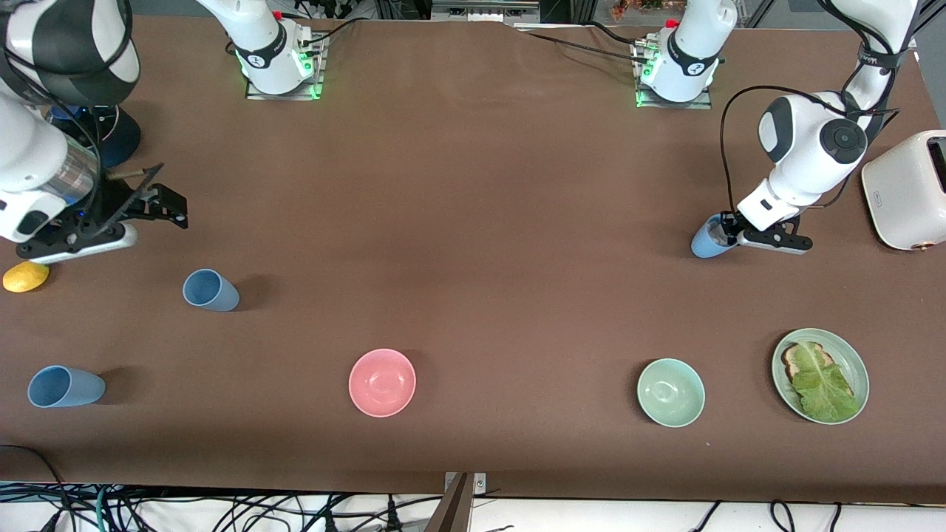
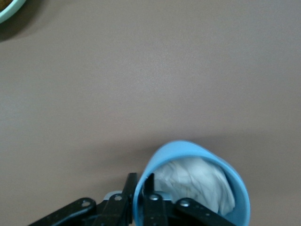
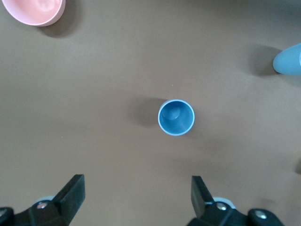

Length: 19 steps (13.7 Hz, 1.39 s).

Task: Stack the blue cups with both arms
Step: 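Grasp the tissue cup with the left gripper while the right gripper reaches another cup, then carry the tissue cup to mid-table while the right gripper grasps the blue cup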

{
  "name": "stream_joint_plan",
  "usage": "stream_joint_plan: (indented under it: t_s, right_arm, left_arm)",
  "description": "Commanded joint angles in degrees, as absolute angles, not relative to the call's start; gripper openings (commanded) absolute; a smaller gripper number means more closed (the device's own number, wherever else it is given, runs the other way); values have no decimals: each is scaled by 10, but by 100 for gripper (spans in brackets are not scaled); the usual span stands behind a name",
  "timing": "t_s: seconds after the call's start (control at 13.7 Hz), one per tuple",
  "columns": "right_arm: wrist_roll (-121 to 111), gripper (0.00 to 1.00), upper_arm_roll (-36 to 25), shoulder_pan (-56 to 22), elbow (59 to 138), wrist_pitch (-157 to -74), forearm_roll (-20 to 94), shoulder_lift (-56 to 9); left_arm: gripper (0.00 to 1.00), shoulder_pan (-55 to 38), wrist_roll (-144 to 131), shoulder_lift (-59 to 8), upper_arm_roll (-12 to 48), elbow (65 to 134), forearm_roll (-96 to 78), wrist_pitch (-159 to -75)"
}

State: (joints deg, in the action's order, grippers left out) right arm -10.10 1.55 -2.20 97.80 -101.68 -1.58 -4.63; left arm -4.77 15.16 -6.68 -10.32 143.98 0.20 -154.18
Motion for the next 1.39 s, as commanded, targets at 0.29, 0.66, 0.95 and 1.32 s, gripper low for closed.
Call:
stream_joint_plan:
  t_s: [0.29,0.66,0.95,1.32]
  right_arm:
    - [-112,100,15,-21,982,-953,-15,1]
    - [-150,100,4,-21,982,-940,-7,4]
    - [-141,100,-1,-23,961,-937,-3,1]
    - [-97,100,-1,-23,953,-937,-4,1]
  left_arm:
    - [0,-51,168,-48,-105,1444,-4,-1542]
    - [0,-56,162,-8,-100,1322,-4,-1331]
    - [0,-88,139,-12,-100,1198,-4,-1182]
    - [0,-109,-9,-27,-42,1123,-4,-1119]
